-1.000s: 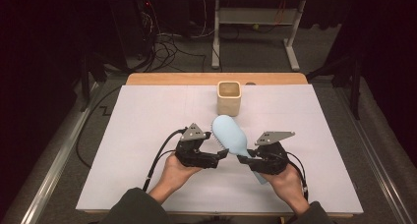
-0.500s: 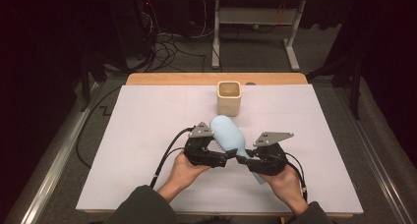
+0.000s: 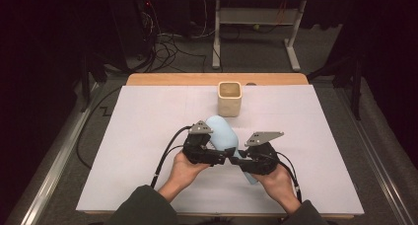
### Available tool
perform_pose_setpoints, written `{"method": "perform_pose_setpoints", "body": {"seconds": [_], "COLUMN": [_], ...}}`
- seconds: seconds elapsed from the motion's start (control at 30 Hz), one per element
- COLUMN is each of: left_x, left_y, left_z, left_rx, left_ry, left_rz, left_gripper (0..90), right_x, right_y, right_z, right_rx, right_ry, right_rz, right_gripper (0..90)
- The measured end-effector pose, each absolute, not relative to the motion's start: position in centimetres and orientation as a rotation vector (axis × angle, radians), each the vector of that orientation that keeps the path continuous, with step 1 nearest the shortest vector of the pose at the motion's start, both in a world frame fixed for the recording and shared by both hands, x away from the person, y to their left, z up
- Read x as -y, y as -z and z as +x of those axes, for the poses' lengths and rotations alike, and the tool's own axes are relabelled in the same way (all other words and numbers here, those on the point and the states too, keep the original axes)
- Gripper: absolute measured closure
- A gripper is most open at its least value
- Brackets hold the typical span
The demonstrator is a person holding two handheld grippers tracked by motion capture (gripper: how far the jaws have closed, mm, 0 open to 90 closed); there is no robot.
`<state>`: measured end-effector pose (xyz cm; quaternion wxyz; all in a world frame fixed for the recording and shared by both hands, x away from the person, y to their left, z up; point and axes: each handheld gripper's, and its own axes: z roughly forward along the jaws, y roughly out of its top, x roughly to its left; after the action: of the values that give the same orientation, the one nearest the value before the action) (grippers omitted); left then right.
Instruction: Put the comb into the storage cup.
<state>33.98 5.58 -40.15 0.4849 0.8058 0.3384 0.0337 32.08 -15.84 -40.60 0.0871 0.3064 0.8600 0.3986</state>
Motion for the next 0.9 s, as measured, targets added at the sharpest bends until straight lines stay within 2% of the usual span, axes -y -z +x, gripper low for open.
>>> {"method": "perform_pose_setpoints", "body": {"seconds": [0.3, 0.47, 0.67, 0.9], "left_x": [-5.9, -6.2, -6.5, -7.0], "left_y": [39.7, 39.5, 39.1, 38.4], "left_z": [33.4, 33.4, 33.1, 32.3], "left_rx": [-0.797, -0.789, -0.772, -0.761], "left_ry": [-0.116, -0.084, -0.042, -0.019], "left_rz": [1.975, 1.963, 1.929, 1.922], "left_gripper": [30.0, 34.6, 44.7, 49.6], "right_x": [15.0, 14.9, 14.7, 14.5], "right_y": [40.6, 40.6, 40.5, 40.2], "right_z": [32.2, 32.2, 32.1, 31.6], "right_rx": [-2.565, -2.569, -2.567, -2.576], "right_ry": [-1.166, -1.16, -1.17, -1.204], "right_rz": [0.889, 0.885, 0.867, 0.84], "right_gripper": [70.7, 70.8, 70.7, 70.4]}}
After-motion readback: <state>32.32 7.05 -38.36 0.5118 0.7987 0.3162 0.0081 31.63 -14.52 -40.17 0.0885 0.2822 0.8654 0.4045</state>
